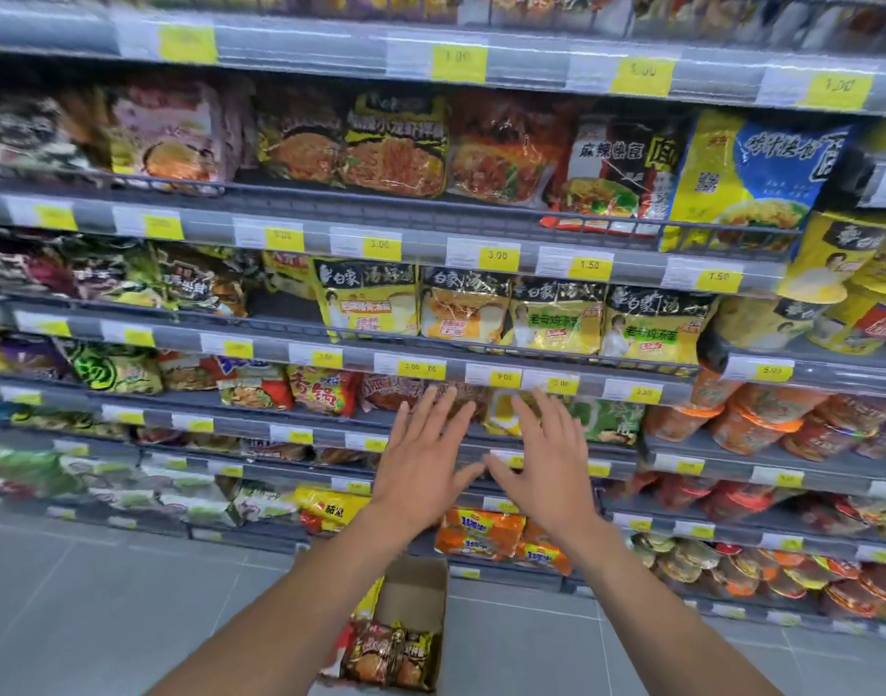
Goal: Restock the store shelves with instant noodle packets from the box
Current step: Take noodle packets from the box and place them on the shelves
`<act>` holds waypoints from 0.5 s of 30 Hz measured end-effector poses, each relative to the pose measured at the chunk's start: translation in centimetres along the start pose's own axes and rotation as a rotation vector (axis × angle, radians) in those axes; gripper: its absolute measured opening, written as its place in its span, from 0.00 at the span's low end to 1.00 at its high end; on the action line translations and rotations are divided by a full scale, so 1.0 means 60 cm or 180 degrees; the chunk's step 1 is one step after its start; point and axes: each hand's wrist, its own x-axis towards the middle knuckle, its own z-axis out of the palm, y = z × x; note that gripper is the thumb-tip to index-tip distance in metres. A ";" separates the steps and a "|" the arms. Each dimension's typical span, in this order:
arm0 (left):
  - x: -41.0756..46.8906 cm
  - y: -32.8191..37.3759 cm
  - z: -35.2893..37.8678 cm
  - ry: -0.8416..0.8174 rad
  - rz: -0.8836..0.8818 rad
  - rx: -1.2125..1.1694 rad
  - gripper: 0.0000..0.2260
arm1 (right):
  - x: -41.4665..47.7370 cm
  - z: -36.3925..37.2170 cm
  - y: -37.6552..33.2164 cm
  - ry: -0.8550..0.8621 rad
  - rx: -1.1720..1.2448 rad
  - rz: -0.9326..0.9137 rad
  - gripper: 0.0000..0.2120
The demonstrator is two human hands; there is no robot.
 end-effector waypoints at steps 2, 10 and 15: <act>-0.038 -0.030 -0.003 -0.0020 -0.0111 0.0034 0.35 | -0.018 0.008 -0.036 -0.0040 0.0024 -0.0054 0.39; -0.243 -0.187 -0.019 -0.0128 -0.0674 -0.0002 0.34 | -0.095 0.064 -0.200 -0.0306 0.0042 -0.0245 0.42; -0.344 -0.269 -0.022 -0.0284 -0.1043 0.0025 0.35 | -0.127 0.087 -0.260 -0.0523 0.0021 -0.0251 0.42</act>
